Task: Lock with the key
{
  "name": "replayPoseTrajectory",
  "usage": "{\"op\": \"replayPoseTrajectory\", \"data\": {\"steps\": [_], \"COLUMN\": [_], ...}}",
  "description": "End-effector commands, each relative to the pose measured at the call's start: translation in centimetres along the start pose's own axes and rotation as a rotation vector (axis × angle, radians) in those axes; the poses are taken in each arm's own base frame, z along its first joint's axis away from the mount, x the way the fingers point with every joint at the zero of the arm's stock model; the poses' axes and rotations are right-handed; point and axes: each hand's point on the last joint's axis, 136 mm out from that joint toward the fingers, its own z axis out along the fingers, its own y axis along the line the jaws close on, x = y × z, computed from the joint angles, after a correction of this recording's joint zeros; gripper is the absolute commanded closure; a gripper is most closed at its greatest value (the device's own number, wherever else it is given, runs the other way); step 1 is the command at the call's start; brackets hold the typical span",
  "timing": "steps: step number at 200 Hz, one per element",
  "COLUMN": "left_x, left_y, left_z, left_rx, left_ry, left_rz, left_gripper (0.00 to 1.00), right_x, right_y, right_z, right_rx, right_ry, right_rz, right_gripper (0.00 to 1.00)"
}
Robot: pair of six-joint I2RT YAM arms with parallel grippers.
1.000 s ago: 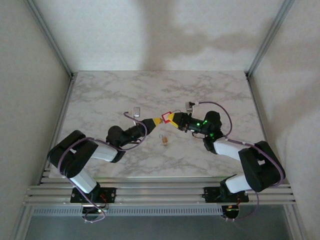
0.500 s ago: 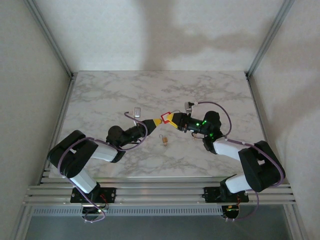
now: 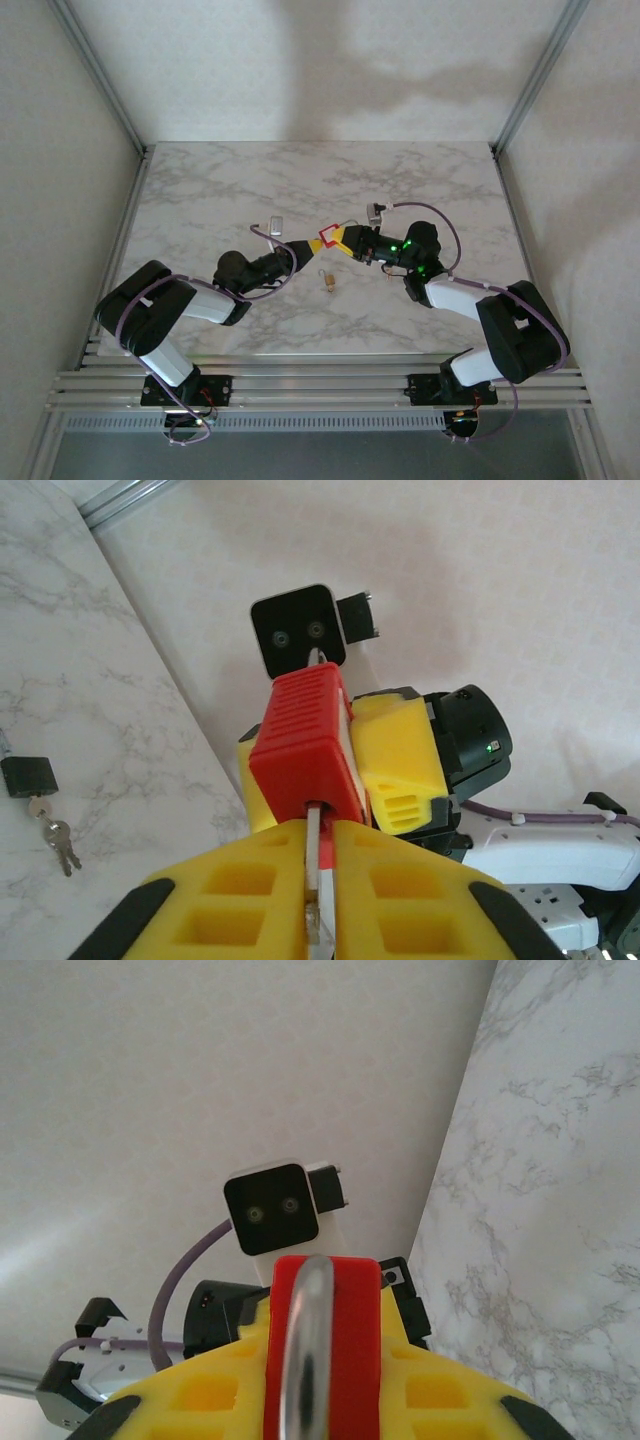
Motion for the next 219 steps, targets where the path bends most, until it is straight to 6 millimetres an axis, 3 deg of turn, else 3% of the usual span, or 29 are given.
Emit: {"op": "replayPoseTrajectory", "data": {"steps": [1, 13, 67, 210, 213, 219], "left_x": [-0.5, -0.5, -1.0, -0.4, -0.4, -0.4], "left_y": [-2.1, -2.1, -2.6, -3.7, -3.7, -3.7], "left_z": [0.5, 0.5, -0.7, -2.8, -2.8, -2.7], "left_rx": [0.071, 0.07, 0.077, 0.146, 0.145, 0.145], "left_ry": [0.002, 0.004, -0.062, -0.121, -0.123, -0.124], "left_rz": [0.058, 0.059, 0.09, 0.052, 0.052, 0.053], "left_gripper": [0.92, 1.0, 1.0, 1.0, 1.0, 1.0], "right_x": [-0.1, 0.0, 0.0, -2.3, -1.8, -1.8], "right_y": [1.4, 1.4, 1.4, 2.2, 1.2, 1.2], "right_z": [0.7, 0.8, 0.6, -2.6, -2.9, -3.0], "right_rx": [-0.04, -0.041, -0.03, -0.032, -0.014, -0.013], "right_ry": [0.025, 0.031, 0.013, -0.218, -0.216, -0.224], "right_rz": [-0.053, -0.054, -0.064, -0.136, -0.118, -0.119], "right_gripper": [1.0, 1.0, 1.0, 1.0, 1.0, 1.0]}}
